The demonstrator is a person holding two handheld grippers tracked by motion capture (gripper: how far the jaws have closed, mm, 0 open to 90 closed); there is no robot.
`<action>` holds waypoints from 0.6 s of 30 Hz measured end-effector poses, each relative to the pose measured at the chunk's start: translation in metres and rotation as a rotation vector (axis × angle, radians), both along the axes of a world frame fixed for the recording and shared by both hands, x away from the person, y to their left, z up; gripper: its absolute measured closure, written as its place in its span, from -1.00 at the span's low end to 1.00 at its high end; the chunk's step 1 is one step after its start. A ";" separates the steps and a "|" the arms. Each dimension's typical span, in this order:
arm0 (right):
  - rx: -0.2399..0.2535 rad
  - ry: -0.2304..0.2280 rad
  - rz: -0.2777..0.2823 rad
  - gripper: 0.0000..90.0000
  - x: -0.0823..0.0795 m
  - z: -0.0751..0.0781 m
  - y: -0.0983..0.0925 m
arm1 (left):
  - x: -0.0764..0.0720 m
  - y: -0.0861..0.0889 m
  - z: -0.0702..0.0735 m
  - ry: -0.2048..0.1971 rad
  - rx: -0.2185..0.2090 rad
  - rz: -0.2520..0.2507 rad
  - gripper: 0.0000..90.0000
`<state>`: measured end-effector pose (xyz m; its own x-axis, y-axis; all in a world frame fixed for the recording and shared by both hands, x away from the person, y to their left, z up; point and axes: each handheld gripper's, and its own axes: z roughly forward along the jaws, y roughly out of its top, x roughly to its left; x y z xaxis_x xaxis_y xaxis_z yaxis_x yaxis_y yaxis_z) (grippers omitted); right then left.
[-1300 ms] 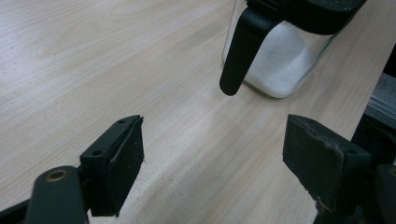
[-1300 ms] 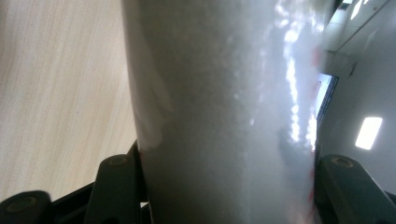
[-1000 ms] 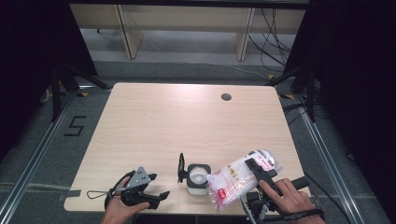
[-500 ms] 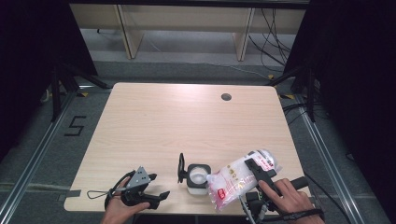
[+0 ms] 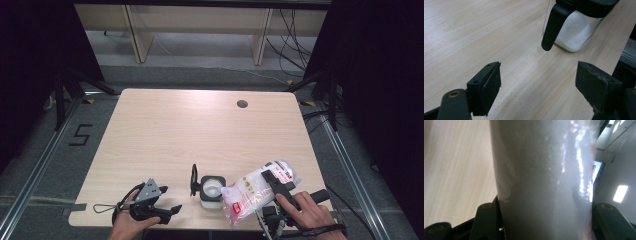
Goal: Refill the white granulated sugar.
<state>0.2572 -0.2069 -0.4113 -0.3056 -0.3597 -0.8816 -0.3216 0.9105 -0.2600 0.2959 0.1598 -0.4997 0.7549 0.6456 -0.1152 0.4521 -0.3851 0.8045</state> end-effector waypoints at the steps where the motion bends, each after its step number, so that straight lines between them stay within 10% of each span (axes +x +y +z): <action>1: 0.014 0.000 -0.012 0.03 -0.001 -0.001 -0.001 | 0.000 0.000 0.001 0.005 -0.002 0.008 -0.55; 8: 0.000 -0.014 -0.001 0.03 -0.001 0.001 -0.001 | -0.001 -0.001 0.000 0.003 -0.014 0.009 -0.55; 10: 0.072 -0.013 -0.051 0.03 -0.004 -0.004 -0.004 | 0.000 0.000 0.000 0.002 0.001 0.001 -0.55; 12: -0.026 -0.012 0.000 0.03 -0.002 0.003 0.000 | 0.001 0.000 0.001 -0.014 0.004 -0.003 -0.55; 18: 0.010 -0.020 -0.011 0.03 -0.003 -0.001 0.000 | -0.001 -0.001 0.000 -0.001 -0.014 0.011 -0.55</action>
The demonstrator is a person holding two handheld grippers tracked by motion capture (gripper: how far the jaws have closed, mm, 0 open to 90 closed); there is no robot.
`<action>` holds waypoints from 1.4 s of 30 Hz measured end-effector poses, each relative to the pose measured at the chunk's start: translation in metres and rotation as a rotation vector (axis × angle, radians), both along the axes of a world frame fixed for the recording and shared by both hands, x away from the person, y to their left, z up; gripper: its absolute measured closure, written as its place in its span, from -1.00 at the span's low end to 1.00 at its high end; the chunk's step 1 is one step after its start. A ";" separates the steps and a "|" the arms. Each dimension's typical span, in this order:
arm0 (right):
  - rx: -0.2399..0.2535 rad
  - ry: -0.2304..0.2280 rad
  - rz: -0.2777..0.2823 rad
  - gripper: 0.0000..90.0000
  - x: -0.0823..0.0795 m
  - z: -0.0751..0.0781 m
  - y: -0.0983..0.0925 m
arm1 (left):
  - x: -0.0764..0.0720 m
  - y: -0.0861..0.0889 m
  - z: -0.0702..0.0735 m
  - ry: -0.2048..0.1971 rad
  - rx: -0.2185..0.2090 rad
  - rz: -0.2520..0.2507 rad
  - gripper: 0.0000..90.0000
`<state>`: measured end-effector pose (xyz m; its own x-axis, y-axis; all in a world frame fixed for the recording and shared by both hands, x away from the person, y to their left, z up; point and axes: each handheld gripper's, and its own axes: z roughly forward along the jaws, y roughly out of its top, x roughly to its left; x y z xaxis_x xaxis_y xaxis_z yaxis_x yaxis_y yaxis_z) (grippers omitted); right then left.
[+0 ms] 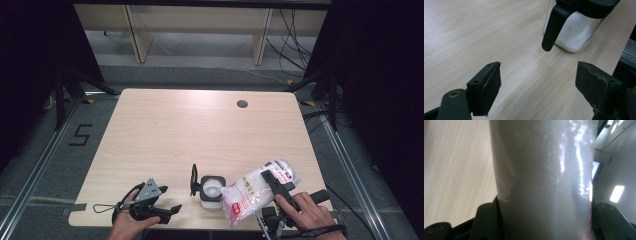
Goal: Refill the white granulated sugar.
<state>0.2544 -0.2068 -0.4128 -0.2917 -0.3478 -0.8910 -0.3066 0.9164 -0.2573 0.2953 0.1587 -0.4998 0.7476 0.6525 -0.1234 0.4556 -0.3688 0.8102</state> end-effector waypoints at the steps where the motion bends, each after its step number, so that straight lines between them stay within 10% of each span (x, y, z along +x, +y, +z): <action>1: -0.007 -0.003 0.010 0.03 0.000 0.001 0.000 | 0.000 0.000 0.000 0.000 0.001 -0.004 -0.55; 28: -0.013 0.006 0.017 0.03 0.001 0.003 0.000 | 0.002 0.002 0.001 -0.014 0.023 -0.014 -0.55; 33: 0.003 0.017 -0.003 0.04 0.001 0.003 -0.002 | 0.002 0.002 0.001 -0.019 0.020 -0.011 -0.55; 34: 0.071 0.016 -0.013 0.04 0.001 -0.002 -0.005 | 0.001 0.001 0.001 -0.010 0.006 -0.004 -0.55; 36: 0.004 0.023 -0.001 0.04 0.003 0.003 -0.003 | 0.001 0.001 0.000 -0.006 0.005 -0.006 -0.55; 42: 0.025 0.033 -0.010 0.04 0.003 0.002 -0.006 | 0.002 0.003 0.000 -0.011 0.029 -0.009 -0.55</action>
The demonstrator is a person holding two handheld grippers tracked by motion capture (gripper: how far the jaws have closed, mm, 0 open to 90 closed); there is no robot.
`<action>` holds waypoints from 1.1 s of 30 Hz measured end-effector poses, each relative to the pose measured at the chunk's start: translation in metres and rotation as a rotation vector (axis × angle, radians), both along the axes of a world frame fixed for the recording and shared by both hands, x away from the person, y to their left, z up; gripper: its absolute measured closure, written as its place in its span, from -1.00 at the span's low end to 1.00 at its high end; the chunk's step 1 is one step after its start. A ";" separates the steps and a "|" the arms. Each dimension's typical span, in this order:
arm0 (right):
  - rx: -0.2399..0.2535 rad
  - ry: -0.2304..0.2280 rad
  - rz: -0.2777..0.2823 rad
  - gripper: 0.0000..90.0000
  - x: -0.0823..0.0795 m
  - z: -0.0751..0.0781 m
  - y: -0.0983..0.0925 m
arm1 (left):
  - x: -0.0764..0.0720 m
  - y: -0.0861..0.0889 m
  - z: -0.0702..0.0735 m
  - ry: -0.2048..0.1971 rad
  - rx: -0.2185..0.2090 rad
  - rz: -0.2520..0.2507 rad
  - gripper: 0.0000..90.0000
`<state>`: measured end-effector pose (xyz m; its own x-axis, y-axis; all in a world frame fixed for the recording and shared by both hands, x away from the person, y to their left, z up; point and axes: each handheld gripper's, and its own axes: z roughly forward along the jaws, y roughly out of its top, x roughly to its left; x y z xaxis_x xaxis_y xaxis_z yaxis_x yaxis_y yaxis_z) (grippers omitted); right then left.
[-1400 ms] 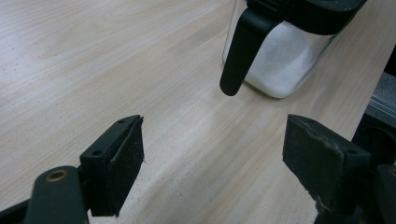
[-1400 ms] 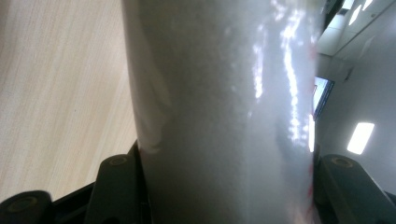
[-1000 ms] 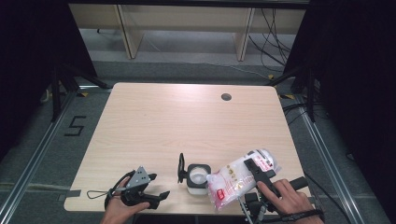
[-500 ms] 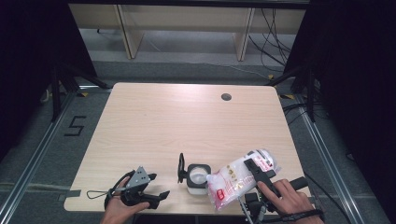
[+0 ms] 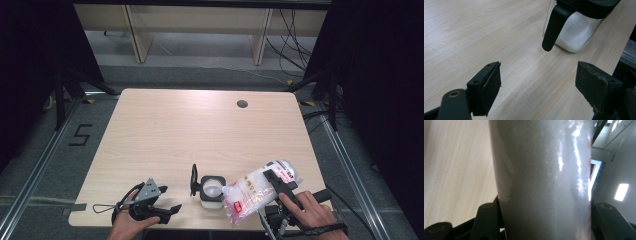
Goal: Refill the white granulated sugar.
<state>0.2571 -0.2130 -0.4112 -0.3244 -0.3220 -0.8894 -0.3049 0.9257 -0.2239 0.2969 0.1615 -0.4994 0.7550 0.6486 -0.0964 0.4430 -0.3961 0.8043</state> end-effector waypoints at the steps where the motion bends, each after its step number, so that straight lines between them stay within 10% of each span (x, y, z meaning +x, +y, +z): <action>1: 0.014 -0.001 -0.009 0.04 -0.001 -0.001 -0.001 | -0.001 -0.002 -0.001 0.005 -0.026 0.011 -0.55; 33: 0.008 -0.009 0.000 0.05 -0.002 0.000 0.001 | 0.000 -0.001 0.001 -0.001 0.000 0.001 -0.55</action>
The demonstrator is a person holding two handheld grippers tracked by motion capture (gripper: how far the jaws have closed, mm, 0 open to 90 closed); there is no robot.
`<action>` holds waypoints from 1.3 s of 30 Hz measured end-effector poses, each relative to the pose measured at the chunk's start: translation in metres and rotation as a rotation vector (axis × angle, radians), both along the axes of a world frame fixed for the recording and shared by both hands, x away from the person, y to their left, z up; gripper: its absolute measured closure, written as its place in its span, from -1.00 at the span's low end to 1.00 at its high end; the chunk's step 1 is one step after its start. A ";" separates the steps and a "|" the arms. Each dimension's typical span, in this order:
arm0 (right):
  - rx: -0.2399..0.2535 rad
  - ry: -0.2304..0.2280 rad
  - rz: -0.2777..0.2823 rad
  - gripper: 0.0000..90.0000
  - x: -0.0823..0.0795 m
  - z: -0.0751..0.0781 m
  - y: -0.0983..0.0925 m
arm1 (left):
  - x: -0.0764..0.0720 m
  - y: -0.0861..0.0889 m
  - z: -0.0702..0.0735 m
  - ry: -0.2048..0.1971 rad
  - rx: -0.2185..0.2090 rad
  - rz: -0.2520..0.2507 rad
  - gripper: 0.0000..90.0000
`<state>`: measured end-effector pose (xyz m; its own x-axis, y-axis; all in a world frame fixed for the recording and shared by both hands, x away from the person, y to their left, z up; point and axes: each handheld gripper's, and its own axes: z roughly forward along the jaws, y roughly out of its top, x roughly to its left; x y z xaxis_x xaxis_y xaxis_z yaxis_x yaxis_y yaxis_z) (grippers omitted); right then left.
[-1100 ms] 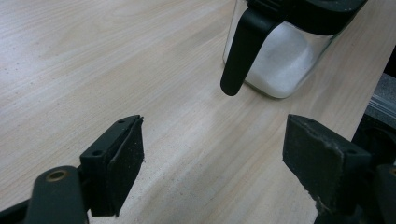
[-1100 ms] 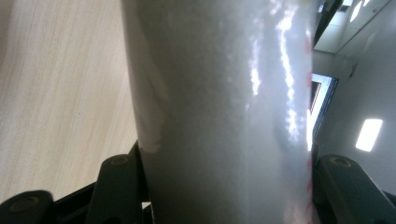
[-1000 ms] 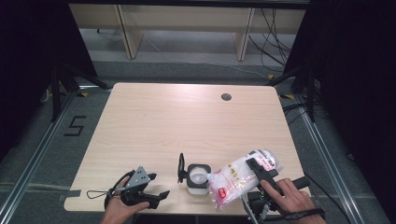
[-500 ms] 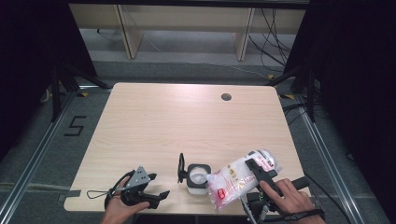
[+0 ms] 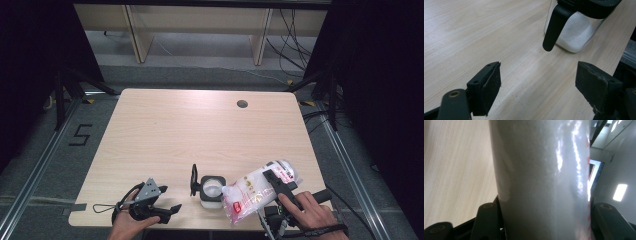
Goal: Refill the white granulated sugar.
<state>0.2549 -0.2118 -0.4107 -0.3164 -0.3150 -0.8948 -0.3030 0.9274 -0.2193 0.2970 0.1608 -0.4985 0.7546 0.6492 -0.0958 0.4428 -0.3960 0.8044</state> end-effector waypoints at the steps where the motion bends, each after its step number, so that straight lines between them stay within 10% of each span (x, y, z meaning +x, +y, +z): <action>1: -0.006 -0.013 0.007 0.05 0.000 -0.001 0.000 | -0.001 -0.001 -0.001 0.000 -0.023 0.001 -0.55; 39: 0.014 -0.011 0.017 0.05 -0.001 0.000 0.001 | -0.001 -0.001 -0.001 0.009 -0.033 0.015 -0.55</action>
<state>0.2536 -0.2103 -0.4105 -0.3015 -0.3080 -0.9023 -0.3164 0.9251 -0.2100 0.2962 0.1597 -0.4998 0.7440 0.6566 -0.1238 0.4554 -0.3628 0.8130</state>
